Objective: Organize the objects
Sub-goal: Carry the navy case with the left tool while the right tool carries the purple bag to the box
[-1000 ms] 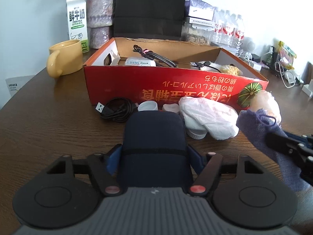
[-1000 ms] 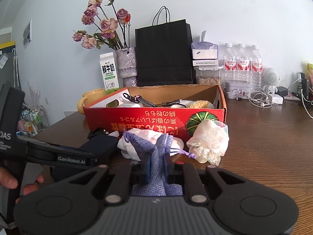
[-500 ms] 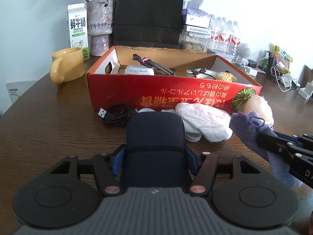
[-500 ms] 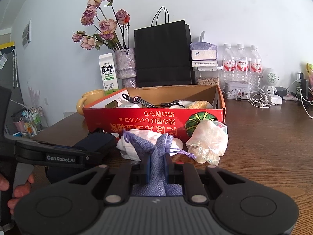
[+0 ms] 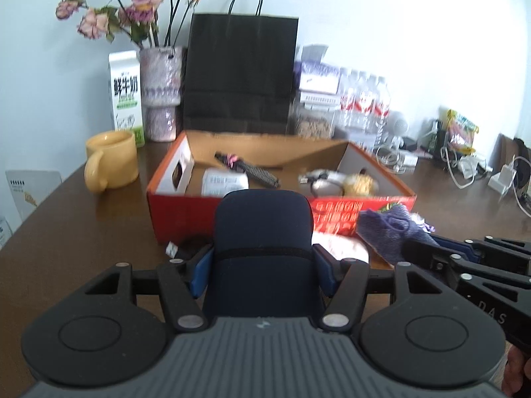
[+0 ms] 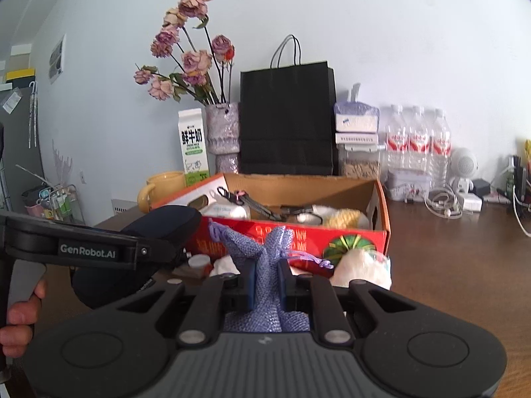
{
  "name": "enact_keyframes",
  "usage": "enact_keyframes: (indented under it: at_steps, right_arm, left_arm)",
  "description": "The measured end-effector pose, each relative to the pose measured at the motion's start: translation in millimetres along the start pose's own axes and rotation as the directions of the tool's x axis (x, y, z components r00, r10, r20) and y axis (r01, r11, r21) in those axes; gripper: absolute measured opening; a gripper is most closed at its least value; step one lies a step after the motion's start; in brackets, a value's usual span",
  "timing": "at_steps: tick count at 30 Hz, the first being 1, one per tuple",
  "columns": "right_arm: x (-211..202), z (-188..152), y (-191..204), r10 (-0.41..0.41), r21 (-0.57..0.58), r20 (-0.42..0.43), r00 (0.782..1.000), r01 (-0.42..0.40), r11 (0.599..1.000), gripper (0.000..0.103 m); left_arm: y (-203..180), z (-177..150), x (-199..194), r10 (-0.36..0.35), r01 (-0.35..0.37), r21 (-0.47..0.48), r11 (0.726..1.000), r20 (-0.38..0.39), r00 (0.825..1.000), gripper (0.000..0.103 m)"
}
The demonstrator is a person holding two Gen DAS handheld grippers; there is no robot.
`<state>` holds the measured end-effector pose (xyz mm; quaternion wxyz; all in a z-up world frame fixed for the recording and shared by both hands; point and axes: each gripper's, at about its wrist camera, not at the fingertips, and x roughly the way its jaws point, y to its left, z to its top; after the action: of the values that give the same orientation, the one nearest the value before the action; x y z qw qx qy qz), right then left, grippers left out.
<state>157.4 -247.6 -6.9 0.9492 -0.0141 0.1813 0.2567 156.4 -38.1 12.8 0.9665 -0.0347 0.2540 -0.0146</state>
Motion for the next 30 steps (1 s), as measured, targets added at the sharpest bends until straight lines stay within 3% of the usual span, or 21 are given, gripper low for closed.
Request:
enact_keyframes:
  at_steps: [15, 30]
  right_arm:
    - [43, 52, 2, -0.007, -0.051, 0.056, 0.998, 0.009, 0.999, 0.012]
    - [125, 87, -23, -0.036, -0.043, 0.053, 0.998, 0.038, 0.998, 0.013]
  left_arm:
    - [-8, 54, 21, -0.001, 0.001, -0.002, 1.0, 0.103, 0.995, 0.063]
    - [3, 98, 101, 0.01, -0.006, -0.04, 0.999, 0.116, 0.993, 0.063]
